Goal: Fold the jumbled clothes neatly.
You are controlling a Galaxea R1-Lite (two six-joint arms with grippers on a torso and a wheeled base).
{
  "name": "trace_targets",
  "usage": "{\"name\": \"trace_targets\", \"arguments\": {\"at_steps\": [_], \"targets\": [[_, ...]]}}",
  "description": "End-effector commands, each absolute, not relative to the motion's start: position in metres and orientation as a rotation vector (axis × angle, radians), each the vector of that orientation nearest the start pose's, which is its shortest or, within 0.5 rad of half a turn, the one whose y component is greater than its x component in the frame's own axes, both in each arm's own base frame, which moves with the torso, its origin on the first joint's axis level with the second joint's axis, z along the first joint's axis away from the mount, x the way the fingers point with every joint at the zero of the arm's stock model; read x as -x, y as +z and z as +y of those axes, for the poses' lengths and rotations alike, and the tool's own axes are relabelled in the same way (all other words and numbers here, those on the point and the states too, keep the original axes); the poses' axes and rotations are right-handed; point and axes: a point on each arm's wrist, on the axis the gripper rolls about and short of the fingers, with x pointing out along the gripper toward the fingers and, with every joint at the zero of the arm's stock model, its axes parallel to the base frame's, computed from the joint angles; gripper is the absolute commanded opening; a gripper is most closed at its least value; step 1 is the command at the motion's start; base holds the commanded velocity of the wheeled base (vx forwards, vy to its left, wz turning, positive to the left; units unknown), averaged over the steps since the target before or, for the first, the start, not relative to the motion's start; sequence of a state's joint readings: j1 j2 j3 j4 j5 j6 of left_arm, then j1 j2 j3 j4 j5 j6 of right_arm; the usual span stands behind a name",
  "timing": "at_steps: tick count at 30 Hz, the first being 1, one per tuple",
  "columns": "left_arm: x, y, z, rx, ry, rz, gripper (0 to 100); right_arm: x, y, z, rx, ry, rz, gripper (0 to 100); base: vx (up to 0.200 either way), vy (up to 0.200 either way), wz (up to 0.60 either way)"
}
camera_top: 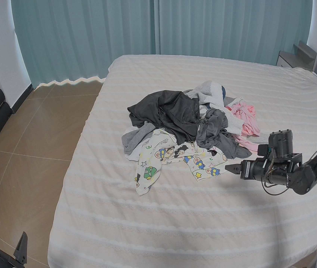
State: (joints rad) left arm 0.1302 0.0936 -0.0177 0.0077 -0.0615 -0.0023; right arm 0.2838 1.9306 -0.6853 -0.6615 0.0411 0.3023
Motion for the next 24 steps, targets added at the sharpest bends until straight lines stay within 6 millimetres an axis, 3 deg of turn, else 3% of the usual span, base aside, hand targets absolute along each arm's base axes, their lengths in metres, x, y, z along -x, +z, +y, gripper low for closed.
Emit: {"name": "trace_targets", "arguments": {"at_steps": [1,12,24], "targets": [[0.015,0.077,-0.003,0.013,0.069,0.101,100,-0.347,0.047,0.107,-0.160,0.185,0.653,100,0.000,0.000,0.00],[0.015,0.077,-0.003,0.013,0.069,0.102,100,-0.388,0.032,0.106,-0.112,0.151,0.599,100,0.000,0.000,0.00],[0.015,0.077,-0.003,0.013,0.069,0.102,100,-0.405,-0.003,0.120,-0.101,0.151,0.577,100,0.000,0.000,0.00]]}}
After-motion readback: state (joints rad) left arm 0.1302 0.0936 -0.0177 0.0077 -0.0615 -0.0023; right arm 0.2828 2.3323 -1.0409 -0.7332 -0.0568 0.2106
